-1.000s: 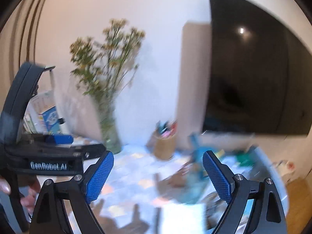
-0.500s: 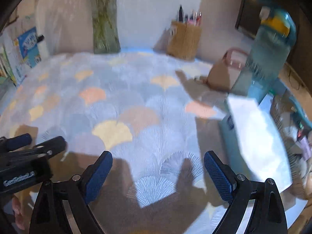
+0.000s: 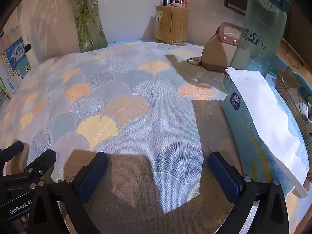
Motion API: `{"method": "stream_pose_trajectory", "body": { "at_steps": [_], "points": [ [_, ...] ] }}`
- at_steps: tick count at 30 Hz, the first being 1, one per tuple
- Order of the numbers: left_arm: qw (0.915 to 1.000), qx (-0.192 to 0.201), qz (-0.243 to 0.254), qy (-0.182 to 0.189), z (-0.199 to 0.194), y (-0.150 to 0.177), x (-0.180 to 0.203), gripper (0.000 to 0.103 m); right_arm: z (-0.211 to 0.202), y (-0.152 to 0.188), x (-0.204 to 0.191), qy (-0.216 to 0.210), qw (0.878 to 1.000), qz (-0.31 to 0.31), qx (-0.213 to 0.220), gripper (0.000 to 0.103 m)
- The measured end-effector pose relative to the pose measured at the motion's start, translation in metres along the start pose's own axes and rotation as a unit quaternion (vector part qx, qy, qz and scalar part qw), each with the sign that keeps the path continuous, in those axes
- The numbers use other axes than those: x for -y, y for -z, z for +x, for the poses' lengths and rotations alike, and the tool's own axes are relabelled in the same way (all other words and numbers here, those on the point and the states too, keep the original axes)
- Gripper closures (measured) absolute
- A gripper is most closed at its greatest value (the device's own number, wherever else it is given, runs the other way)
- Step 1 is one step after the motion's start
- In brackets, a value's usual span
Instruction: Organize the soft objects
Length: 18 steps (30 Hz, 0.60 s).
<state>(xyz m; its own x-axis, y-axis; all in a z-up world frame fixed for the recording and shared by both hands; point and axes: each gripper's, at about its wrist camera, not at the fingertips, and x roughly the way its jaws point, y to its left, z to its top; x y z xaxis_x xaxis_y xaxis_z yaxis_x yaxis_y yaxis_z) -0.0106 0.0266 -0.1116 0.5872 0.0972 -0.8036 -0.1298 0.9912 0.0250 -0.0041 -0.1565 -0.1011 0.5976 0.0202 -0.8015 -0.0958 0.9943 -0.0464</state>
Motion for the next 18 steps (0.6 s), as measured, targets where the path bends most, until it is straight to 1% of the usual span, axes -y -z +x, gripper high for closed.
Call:
{"method": "stream_pose_trajectory", "body": {
  "at_steps": [18],
  "points": [
    [1.0, 0.0, -0.001, 0.001, 0.0001, -0.0001, -0.0003, 0.0, 0.0, 0.0003, -0.0001, 0.0, 1.0, 0.0, 0.0, 0.0]
  ]
}}
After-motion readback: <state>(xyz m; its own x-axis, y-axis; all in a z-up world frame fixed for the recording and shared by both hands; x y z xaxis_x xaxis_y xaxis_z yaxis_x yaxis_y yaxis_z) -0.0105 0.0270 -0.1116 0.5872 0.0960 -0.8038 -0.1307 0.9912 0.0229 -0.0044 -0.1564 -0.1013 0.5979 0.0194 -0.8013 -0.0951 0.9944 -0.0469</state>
